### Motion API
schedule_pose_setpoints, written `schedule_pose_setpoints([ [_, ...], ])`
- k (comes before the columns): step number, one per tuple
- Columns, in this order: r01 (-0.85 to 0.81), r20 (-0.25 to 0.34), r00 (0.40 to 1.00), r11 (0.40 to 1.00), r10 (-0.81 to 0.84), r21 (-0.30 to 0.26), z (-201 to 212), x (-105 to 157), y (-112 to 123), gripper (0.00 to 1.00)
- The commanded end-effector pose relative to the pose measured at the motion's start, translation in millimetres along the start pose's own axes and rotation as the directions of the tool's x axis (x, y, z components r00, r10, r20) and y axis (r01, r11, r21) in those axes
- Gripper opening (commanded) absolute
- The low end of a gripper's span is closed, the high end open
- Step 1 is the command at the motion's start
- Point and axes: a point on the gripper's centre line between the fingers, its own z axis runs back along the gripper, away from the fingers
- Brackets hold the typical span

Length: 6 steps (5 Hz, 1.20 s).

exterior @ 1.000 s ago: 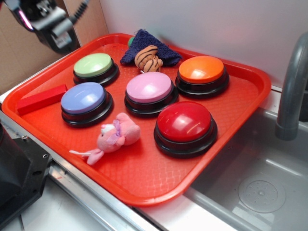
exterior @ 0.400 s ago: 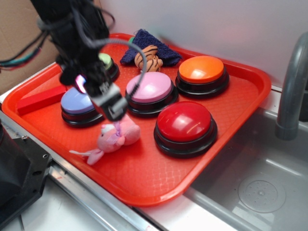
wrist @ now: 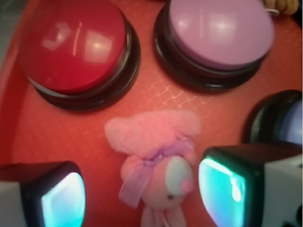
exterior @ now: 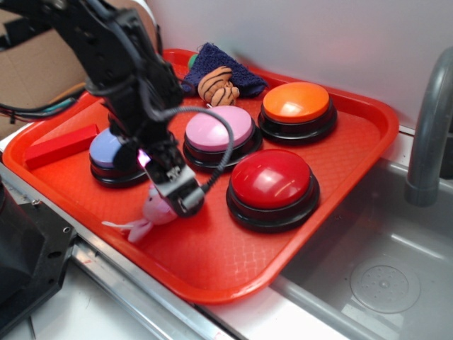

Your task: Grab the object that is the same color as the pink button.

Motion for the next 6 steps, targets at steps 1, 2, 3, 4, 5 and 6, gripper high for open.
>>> schedule_pose_setpoints([
  [1,0.044,0.002,0.999,0.998,-0.044,-0.046,-31,1,-9,1.00],
  [2,0.060,-0.010,0.998,0.998,-0.060,-0.033,-36,0,-13,1.00],
  [3,0.049,-0.006,0.999,0.999,-0.050,-0.023,-36,0,-14,0.35],
  [4,0.042,-0.002,0.999,0.999,-0.042,-0.013,-33,-1,-14,0.04],
  [5,0.018,-0.017,1.000,1.000,-0.018,-0.001,-17,3,-11,0.00],
  [6,-0.011,-0.062,0.998,0.999,0.014,0.048,21,17,-1,0.00],
])
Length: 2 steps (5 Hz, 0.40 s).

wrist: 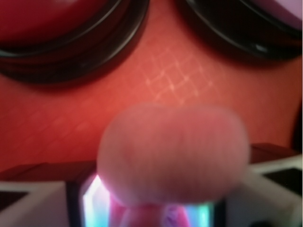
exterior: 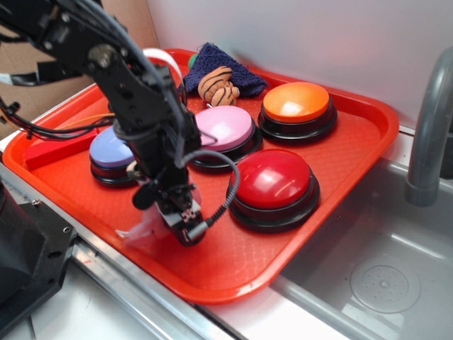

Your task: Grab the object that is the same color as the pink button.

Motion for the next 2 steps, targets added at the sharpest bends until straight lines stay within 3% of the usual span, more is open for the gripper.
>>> schedule_pose_setpoints([
  [1,-0.081,-0.024,0.996,0.994,0.083,0.072,84,24,22,0.00],
  [2,-0.134,-0.002,0.991,0.984,0.135,0.117,119,20,39,0.00],
])
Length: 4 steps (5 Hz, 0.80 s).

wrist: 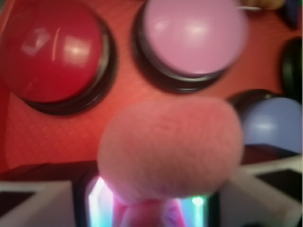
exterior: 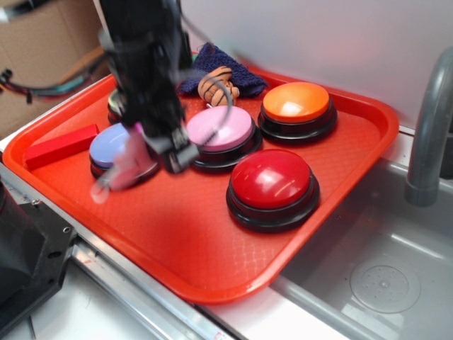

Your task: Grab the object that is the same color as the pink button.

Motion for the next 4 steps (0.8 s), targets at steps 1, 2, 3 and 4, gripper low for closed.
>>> schedule_pose_setpoints([
  [1,-0.112,0.083,0.991,0.993,0.108,0.046,77,-3,40,0.00],
  [2,-0.209,0.096,0.975,0.975,0.201,0.079,97,-13,62,0.00],
  [3,-0.297,0.083,0.954,0.950,0.290,0.095,105,-25,82,0.00],
  [4,-0.409,0.096,0.912,0.905,0.400,0.114,103,-33,88,0.00],
])
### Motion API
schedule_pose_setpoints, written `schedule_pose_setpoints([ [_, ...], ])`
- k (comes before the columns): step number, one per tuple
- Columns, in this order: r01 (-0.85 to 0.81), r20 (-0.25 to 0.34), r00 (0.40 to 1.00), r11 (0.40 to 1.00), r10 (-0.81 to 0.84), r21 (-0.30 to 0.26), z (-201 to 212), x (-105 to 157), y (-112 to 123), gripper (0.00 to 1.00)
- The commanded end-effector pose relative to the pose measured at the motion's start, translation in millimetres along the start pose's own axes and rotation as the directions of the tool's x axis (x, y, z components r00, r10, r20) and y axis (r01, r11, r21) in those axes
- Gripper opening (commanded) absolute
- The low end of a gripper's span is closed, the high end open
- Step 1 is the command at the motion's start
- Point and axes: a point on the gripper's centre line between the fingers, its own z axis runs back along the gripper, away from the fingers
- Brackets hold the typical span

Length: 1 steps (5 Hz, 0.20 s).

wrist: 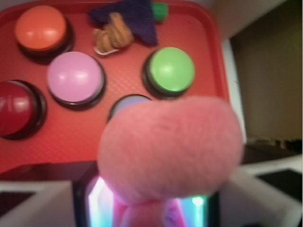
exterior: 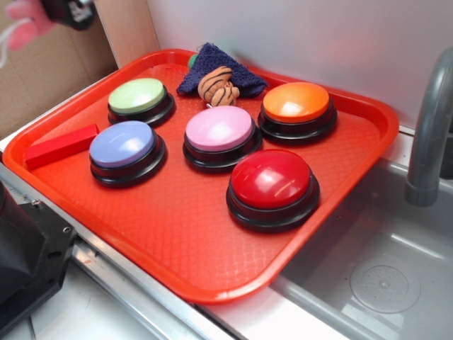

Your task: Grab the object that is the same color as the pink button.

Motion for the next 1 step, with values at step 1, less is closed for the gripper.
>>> schedule_pose_setpoints([
  [1,-0.127,-0.012,0.992,0.991,0.127,0.038,7.8,-0.5,4.1,0.00],
])
